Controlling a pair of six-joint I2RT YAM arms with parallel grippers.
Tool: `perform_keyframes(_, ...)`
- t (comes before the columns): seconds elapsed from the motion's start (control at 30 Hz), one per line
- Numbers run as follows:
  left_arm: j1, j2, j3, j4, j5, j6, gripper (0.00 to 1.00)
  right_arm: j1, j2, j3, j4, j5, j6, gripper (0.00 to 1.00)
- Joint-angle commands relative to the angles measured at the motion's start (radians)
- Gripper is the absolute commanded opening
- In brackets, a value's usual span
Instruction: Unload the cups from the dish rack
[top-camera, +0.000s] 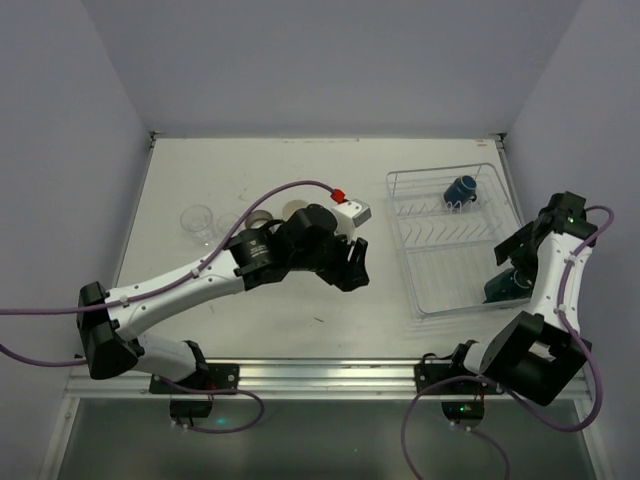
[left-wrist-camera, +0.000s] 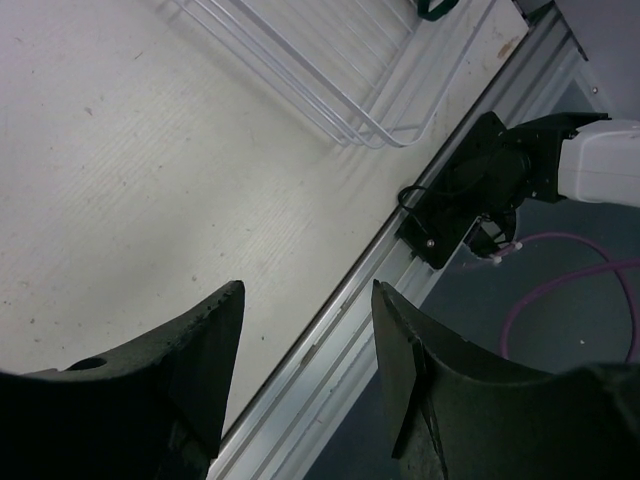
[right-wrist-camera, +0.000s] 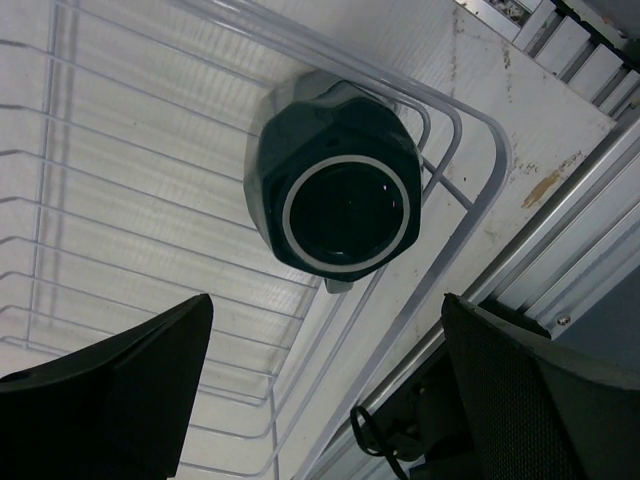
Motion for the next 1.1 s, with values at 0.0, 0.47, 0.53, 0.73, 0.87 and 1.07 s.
perform_keyframes(0.0,0.003,-0.010,-0.031,0.047,0.006,-0.023,0.58,-0.016,0.003,0.026,0.054,0.050,0.042,0.98)
perform_keyframes(0.47,0.002,0.031,0.001,-0.020,-0.017,-0.067,0.57,-0.073,0.001,0.011,0.084,0.060,0.016,0.99)
perform_keyframes(0.53,0.000,0.045,0.039,-0.034,-0.014,-0.056,0.57,-0.075,0.013,0.029,0.087,0.037,0.028,0.99)
perform_keyframes(0.73,-0.001,0.048,0.065,-0.058,-0.022,-0.037,0.57,-0.075,0.062,0.031,0.115,-0.003,0.051,0.98)
perform_keyframes(0.87,-0.001,0.045,0.067,-0.069,-0.034,-0.025,0.57,-0.075,0.084,-0.001,0.158,-0.027,0.065,0.97)
perform_keyframes(1.07,-0.001,0.062,0.065,-0.069,-0.011,-0.013,0.58,-0.075,0.107,-0.040,0.219,-0.033,0.048,0.95)
